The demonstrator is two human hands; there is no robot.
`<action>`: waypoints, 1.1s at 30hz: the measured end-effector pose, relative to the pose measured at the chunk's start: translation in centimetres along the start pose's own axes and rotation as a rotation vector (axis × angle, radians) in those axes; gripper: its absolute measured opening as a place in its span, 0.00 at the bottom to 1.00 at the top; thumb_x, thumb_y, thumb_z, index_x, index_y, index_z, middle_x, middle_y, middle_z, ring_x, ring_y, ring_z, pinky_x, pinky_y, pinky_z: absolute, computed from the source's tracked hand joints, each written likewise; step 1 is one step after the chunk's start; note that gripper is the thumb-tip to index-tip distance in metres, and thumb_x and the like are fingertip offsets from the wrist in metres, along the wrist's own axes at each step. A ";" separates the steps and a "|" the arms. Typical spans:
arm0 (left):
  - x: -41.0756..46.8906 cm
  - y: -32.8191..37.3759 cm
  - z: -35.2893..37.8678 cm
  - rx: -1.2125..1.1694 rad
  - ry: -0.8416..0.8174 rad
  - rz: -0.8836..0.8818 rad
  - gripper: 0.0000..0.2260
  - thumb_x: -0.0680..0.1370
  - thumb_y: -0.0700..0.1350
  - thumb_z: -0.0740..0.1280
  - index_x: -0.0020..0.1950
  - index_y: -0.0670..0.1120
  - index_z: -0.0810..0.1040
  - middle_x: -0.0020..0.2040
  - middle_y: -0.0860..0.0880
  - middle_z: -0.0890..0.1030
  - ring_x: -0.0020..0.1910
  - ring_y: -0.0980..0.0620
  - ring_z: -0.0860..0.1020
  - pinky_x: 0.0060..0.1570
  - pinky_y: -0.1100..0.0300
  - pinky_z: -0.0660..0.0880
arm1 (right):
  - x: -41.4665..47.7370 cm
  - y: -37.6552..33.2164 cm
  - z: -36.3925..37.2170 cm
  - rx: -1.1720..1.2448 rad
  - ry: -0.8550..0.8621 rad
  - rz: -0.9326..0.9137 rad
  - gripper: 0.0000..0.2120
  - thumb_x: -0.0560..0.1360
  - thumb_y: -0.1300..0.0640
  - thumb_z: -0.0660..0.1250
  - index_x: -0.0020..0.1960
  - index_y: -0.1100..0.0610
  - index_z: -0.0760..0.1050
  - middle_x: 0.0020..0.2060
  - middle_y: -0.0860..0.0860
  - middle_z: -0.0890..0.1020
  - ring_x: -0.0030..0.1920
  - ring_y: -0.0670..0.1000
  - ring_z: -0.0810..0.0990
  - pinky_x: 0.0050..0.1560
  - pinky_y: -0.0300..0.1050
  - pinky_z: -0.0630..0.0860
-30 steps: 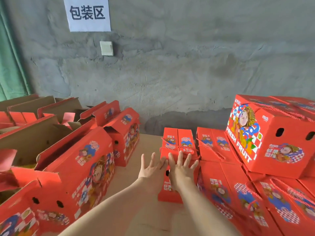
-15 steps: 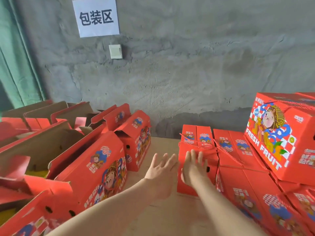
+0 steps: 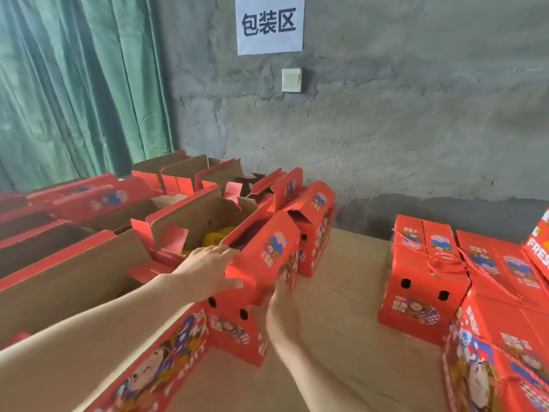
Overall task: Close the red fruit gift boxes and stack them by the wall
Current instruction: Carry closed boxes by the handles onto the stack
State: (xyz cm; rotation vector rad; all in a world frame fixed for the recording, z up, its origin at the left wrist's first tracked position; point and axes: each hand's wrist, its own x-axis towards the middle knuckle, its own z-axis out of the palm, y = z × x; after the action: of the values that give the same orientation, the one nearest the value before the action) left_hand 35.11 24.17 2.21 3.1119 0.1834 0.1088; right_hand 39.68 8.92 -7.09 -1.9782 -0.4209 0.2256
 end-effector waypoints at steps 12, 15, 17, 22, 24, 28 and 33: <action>-3.5 0.3 1.1 0.112 0.049 -0.092 0.34 0.77 0.34 0.60 0.78 0.45 0.47 0.78 0.48 0.53 0.77 0.49 0.48 0.74 0.46 0.45 | -0.2 0.4 4.8 -0.199 0.139 -0.050 0.43 0.70 0.51 0.63 0.78 0.56 0.44 0.71 0.57 0.65 0.67 0.59 0.69 0.62 0.54 0.70; -4.9 1.9 1.5 0.211 0.064 -0.095 0.39 0.75 0.31 0.57 0.77 0.46 0.35 0.78 0.48 0.37 0.76 0.46 0.35 0.71 0.43 0.34 | -0.4 1.3 3.4 -0.165 0.149 -0.051 0.42 0.68 0.50 0.60 0.78 0.56 0.46 0.69 0.56 0.69 0.63 0.59 0.74 0.57 0.52 0.73; -6.2 2.7 2.0 0.288 0.106 -0.073 0.40 0.75 0.32 0.55 0.74 0.46 0.28 0.74 0.48 0.27 0.71 0.44 0.26 0.64 0.43 0.25 | -0.6 2.2 1.8 -0.139 0.209 -0.001 0.36 0.70 0.55 0.62 0.77 0.56 0.54 0.64 0.57 0.75 0.58 0.59 0.78 0.54 0.49 0.75; -10.0 1.1 2.3 0.402 0.074 -0.117 0.42 0.75 0.34 0.56 0.69 0.46 0.22 0.70 0.47 0.22 0.66 0.44 0.21 0.60 0.42 0.21 | -3.0 4.8 -3.4 -0.171 0.317 0.111 0.12 0.70 0.65 0.63 0.52 0.57 0.68 0.44 0.59 0.82 0.46 0.62 0.81 0.42 0.48 0.73; -11.0 0.7 2.0 0.411 0.043 -0.128 0.41 0.75 0.35 0.58 0.71 0.44 0.25 0.72 0.47 0.25 0.70 0.45 0.25 0.64 0.43 0.25 | -4.9 5.3 -4.5 -0.183 0.331 0.093 0.15 0.71 0.66 0.62 0.57 0.58 0.69 0.43 0.57 0.82 0.45 0.61 0.81 0.38 0.45 0.69; -12.5 1.9 1.8 0.334 0.062 -0.058 0.31 0.79 0.40 0.52 0.77 0.45 0.37 0.77 0.48 0.35 0.75 0.48 0.33 0.67 0.49 0.27 | -9.7 5.4 -5.4 -0.176 0.307 0.131 0.13 0.71 0.65 0.64 0.54 0.57 0.69 0.44 0.54 0.82 0.46 0.59 0.81 0.39 0.43 0.68; -14.0 5.9 2.4 0.097 0.096 0.040 0.26 0.82 0.45 0.51 0.79 0.49 0.46 0.79 0.52 0.44 0.77 0.52 0.40 0.73 0.54 0.35 | -15.7 5.9 -6.7 -0.215 0.296 0.194 0.14 0.72 0.64 0.64 0.56 0.57 0.68 0.38 0.48 0.77 0.46 0.57 0.81 0.38 0.41 0.67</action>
State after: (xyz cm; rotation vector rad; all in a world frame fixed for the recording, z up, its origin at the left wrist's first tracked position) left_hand 22.14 16.64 -0.97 3.2098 0.1318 0.2577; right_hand 28.66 -5.03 -9.98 -2.2237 -0.0632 0.0065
